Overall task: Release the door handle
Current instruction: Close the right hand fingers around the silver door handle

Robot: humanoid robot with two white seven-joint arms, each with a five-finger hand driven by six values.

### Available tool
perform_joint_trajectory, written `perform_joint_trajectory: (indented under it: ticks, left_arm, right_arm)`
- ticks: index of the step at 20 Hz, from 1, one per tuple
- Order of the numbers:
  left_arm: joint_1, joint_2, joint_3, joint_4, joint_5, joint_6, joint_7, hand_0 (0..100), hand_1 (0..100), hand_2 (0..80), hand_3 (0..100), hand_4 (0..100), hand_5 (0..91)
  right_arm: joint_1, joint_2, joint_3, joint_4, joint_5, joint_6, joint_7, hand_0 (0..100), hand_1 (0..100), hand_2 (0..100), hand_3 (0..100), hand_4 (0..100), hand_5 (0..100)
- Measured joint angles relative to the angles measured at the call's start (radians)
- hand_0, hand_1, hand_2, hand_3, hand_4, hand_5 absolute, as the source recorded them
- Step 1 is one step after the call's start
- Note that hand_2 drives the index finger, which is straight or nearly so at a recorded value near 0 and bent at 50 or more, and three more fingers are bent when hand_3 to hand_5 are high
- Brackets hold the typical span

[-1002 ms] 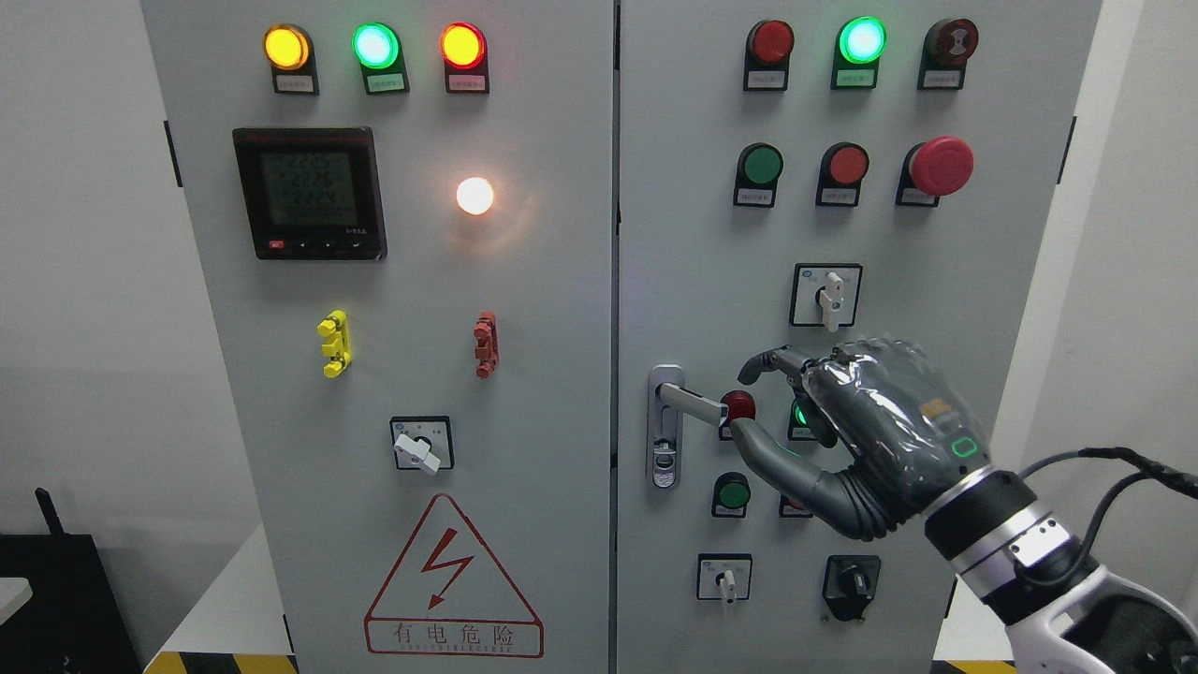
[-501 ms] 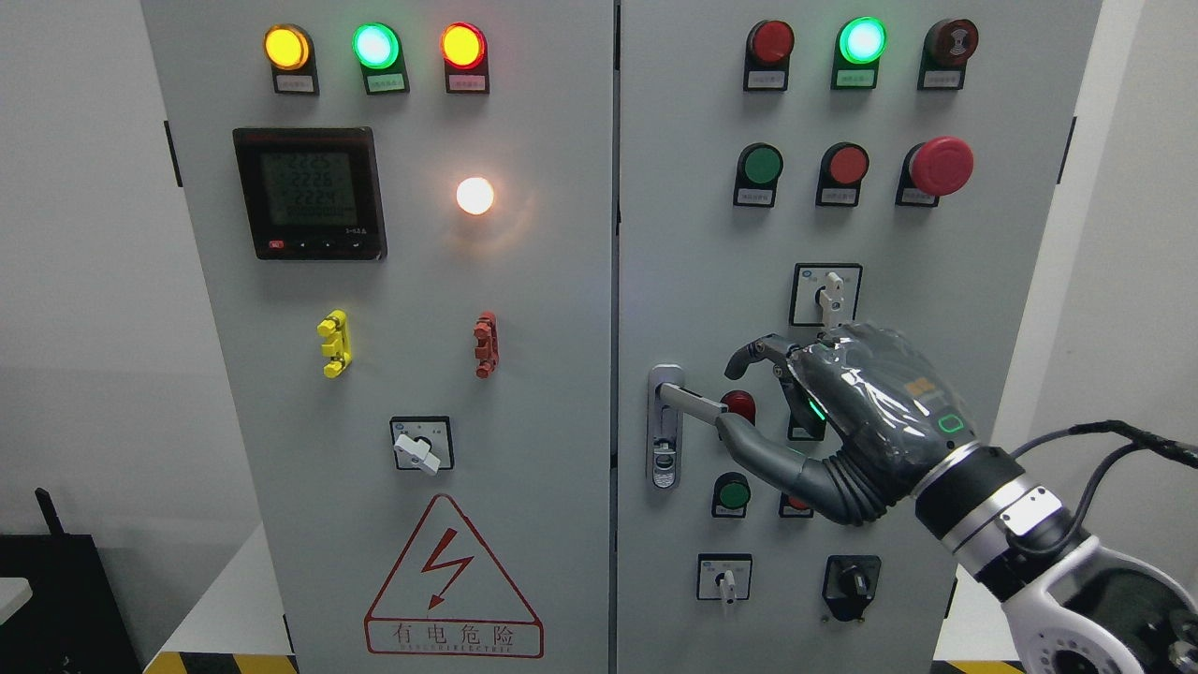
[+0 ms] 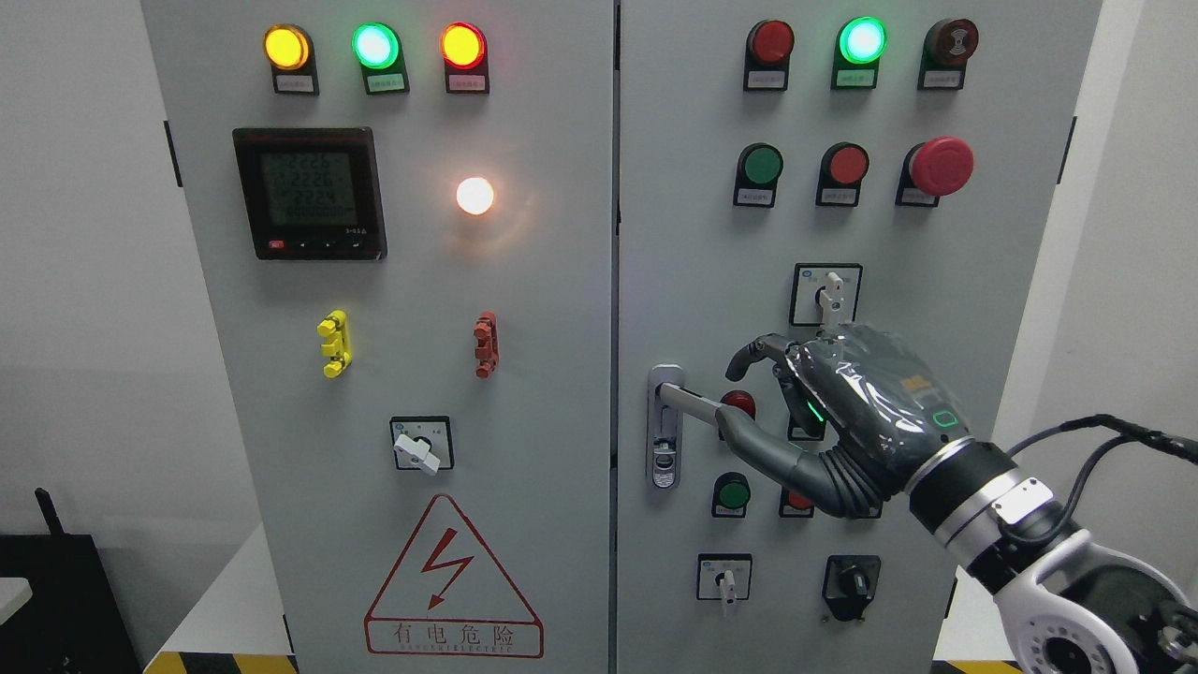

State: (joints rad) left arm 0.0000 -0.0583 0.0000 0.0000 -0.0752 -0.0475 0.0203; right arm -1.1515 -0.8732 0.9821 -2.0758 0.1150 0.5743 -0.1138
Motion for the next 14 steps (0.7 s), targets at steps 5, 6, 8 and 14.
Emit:
perform_joint_trajectory:
  ticks: [5,6,8,14]
  left_arm:
    - [0.0,0.0,0.0,0.0,0.0,0.0,0.0,12,39,0.0,0,0,0.0]
    - [0.0,0.0,0.0,0.0,0.0,0.0,0.0,12,39,0.0,0,0,0.0]
    - [0.0,0.0,0.0,0.0,0.0,0.0,0.0,12,39,0.0,0,0,0.0]
    - [0.0,0.0,0.0,0.0,0.0,0.0,0.0,12,39,0.0,0,0,0.0]
  right_arm:
    - [-0.002,0.017,0.004,0.01,-0.004,0.011,0.001,50,17,38,100,100,100]
    - [-0.002,0.019,0.005,0.013,-0.004,0.013,0.001,50,17,38,100,100,100]
    - [-0.003,0.023,0.006,0.017,-0.005,0.015,0.001,50,18,38,100,100,100]
    - [-0.004,0.032,0.01,0.036,-0.006,0.016,0.001,50,18,38,100,100,100]
